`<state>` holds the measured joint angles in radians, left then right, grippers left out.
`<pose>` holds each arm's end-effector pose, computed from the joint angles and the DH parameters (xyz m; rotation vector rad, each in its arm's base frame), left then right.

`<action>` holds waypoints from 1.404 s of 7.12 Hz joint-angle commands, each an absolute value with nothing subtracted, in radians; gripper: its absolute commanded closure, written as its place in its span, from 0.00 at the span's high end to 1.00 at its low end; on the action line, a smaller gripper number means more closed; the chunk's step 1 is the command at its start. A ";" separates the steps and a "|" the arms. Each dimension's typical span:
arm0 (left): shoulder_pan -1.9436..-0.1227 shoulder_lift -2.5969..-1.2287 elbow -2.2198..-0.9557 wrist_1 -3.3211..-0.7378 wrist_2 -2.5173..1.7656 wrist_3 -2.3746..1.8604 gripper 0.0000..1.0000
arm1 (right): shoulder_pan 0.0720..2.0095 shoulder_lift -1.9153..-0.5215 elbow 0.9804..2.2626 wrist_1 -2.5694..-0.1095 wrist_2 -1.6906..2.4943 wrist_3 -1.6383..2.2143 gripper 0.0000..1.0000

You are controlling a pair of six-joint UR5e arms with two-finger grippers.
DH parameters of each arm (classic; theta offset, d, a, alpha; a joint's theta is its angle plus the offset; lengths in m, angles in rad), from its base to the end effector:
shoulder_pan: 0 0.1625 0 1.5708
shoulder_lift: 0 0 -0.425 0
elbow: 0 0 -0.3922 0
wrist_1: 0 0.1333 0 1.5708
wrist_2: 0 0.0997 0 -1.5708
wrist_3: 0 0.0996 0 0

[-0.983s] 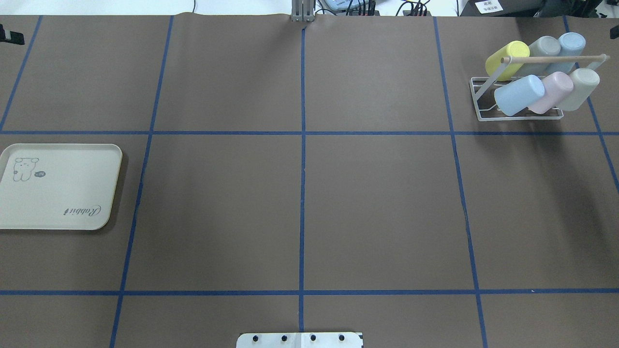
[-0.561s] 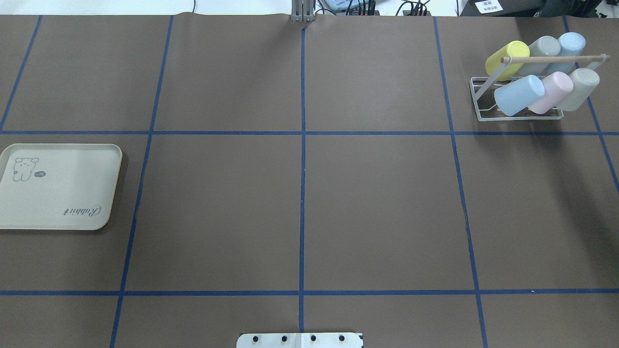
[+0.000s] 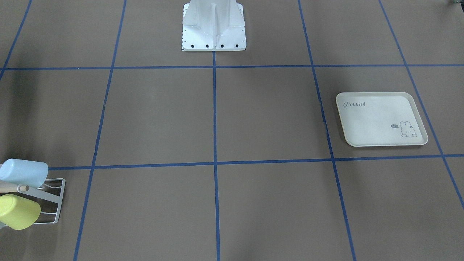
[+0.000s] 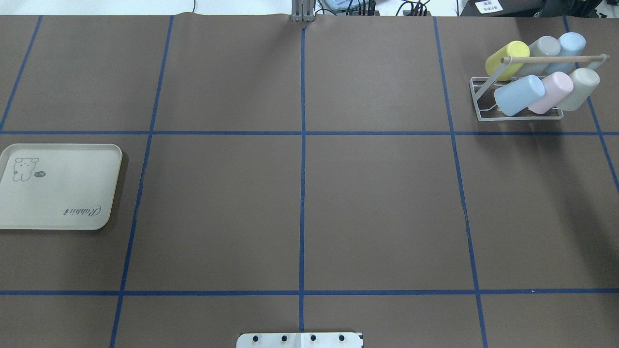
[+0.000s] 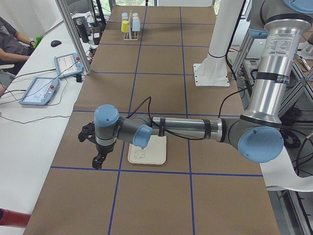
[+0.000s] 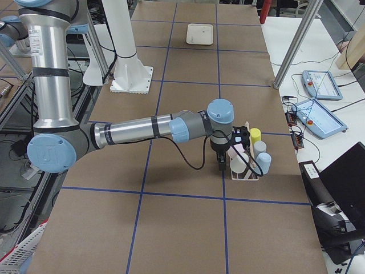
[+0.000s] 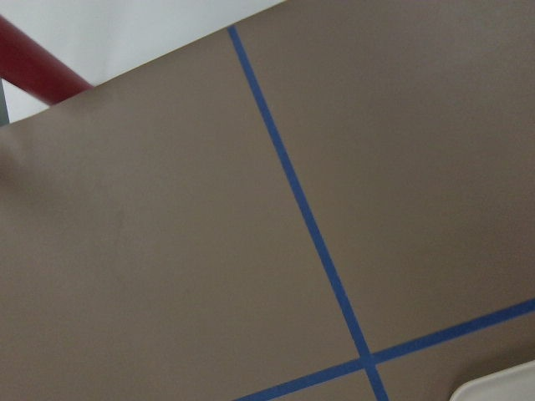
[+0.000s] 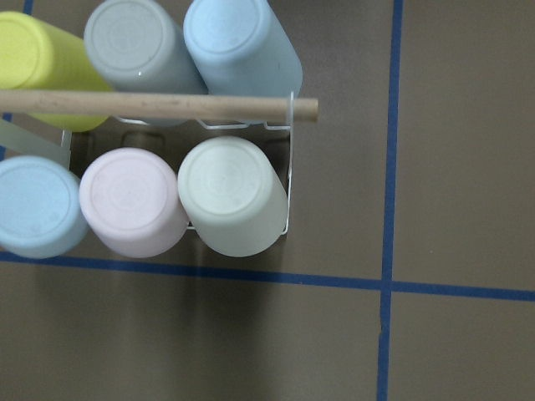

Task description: Transfer IKEA cup to right arm and place on rack

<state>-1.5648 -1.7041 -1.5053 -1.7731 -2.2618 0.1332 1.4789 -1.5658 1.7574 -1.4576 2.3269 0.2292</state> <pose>-0.0664 -0.5648 0.6045 0.3029 0.6701 0.2262 0.0184 -0.5078 0.5520 0.1663 -0.7864 0.0146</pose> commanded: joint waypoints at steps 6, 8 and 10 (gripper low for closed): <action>-1.563 -1.641 -1.703 -1.494 -2.405 0.066 1.00 | 1.470 -1.603 1.853 -1.496 2.361 0.278 0.99; -1.563 -1.637 -1.710 -1.499 -2.410 0.066 1.00 | 1.468 -1.647 1.881 -1.486 2.350 0.281 0.99; -1.562 -1.638 -1.721 -1.502 -2.410 0.066 1.00 | 1.468 -1.673 1.882 -1.489 2.350 0.284 0.99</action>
<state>-1.5621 -1.6382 -1.7145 -1.5007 -2.4088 0.0663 1.4681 -1.6529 1.8800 -1.4881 2.3506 0.2819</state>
